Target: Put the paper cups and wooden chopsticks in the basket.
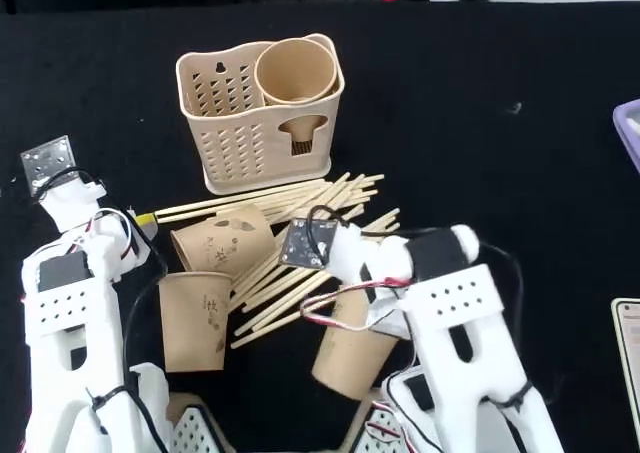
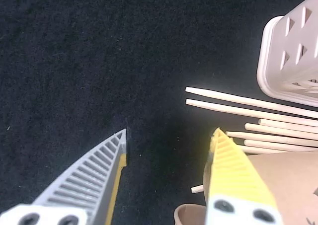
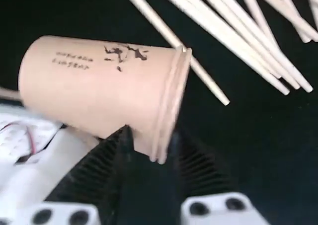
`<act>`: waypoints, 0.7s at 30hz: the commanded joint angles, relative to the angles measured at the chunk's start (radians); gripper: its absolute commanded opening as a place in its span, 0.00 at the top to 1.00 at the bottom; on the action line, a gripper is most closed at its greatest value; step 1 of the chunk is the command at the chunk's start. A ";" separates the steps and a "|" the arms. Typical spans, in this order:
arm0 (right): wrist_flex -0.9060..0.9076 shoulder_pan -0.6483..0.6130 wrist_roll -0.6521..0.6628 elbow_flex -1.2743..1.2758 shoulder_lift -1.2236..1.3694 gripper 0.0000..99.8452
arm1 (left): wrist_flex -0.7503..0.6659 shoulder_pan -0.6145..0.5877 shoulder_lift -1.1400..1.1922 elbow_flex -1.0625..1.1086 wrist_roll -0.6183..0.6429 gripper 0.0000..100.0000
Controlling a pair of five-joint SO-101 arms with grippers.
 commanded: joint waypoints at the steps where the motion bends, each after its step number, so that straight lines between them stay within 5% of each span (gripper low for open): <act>1: 0.106 -0.005 0.008 -0.166 -0.015 0.99 | -0.014 -0.013 -0.021 -0.005 0.012 0.74; 12: 0.104 0.038 -0.028 -0.493 -0.016 0.99 | -0.014 -0.013 -0.021 -0.005 0.012 0.74; 21: -0.057 0.032 -0.216 -0.926 -0.007 0.99 | -0.015 -0.012 -0.021 -0.005 0.012 0.74</act>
